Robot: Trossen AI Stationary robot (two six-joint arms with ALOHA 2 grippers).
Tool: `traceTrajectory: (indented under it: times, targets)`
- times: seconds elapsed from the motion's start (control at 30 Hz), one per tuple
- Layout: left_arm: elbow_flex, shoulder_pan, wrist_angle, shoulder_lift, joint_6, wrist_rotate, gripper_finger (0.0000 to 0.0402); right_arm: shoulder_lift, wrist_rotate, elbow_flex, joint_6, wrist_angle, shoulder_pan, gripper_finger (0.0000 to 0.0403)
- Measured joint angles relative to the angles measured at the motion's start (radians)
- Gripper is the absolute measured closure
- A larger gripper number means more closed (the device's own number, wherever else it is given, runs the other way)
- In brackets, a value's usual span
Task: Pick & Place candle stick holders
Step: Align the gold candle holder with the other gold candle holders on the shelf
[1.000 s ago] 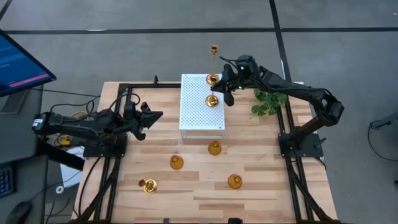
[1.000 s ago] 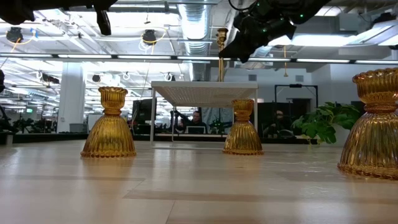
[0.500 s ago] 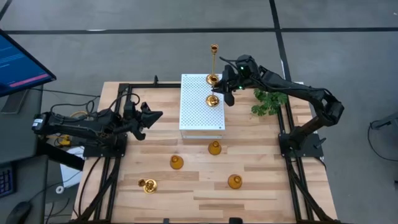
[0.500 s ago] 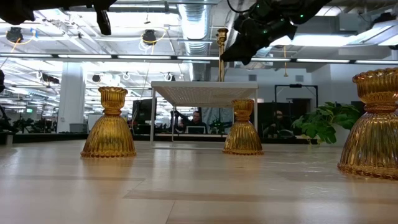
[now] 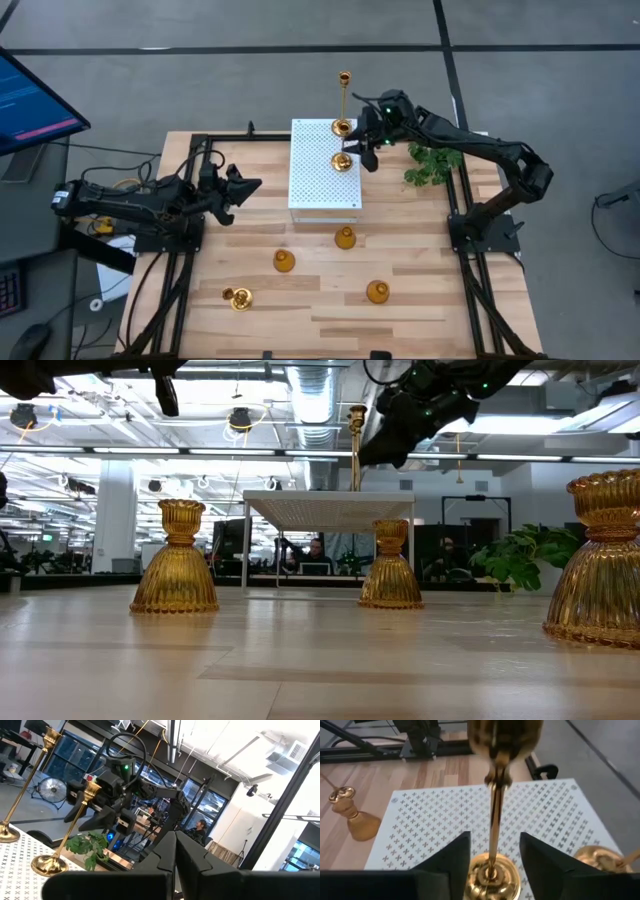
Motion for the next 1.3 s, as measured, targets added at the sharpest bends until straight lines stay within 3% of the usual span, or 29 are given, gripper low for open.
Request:
traceTrajectory:
  times: [0.23, 0.47, 0.6, 0.7, 0.77, 0.93, 1.03, 1.13, 1.3]
  targets:
    - [0.000, 0.000, 0.000, 0.000, -0.009, 0.003, 0.0394, -0.063, 0.001, -0.001, 0.009, -0.126, -0.002, 0.0185]
    - [0.000, 0.000, 0.000, 0.000, 0.008, 0.033, 0.0394, -0.292, 0.028, -0.001, 0.078, -0.441, 0.008, 0.0193]
    - [0.000, 0.000, 0.000, 0.000, 0.019, 0.033, 0.0394, -0.443, 0.027, 0.000, 0.236, -0.570, 0.112, 0.0211]
    - [0.001, -0.003, -0.009, 0.000, -0.030, 0.034, 0.0396, -0.528, 0.068, 0.000, 0.399, -0.598, 0.264, 0.0227]
    - [0.024, -0.021, -0.107, 0.000, -0.065, 0.032, 0.0398, -0.568, 0.130, 0.000, 0.499, -0.592, 0.388, 0.0238]
    - [0.225, -0.088, -0.629, 0.068, -0.119, -0.023, 0.0399, -0.630, 0.397, 0.000, 0.630, -0.574, 0.649, 0.0266]
    - [0.367, -0.105, -0.742, 0.148, -0.121, -0.031, 0.0400, -0.638, 0.535, 0.000, 0.647, -0.572, 0.747, 0.0281]
    - [0.498, -0.114, -0.856, 0.214, -0.118, 0.007, 0.0400, -0.632, 0.575, 0.000, 0.668, -0.582, 0.814, 0.0292]
    - [0.674, -0.171, -1.199, 0.296, -0.137, 0.040, 0.0400, -0.618, 0.597, 0.000, 0.712, -0.618, 0.920, 0.0304]
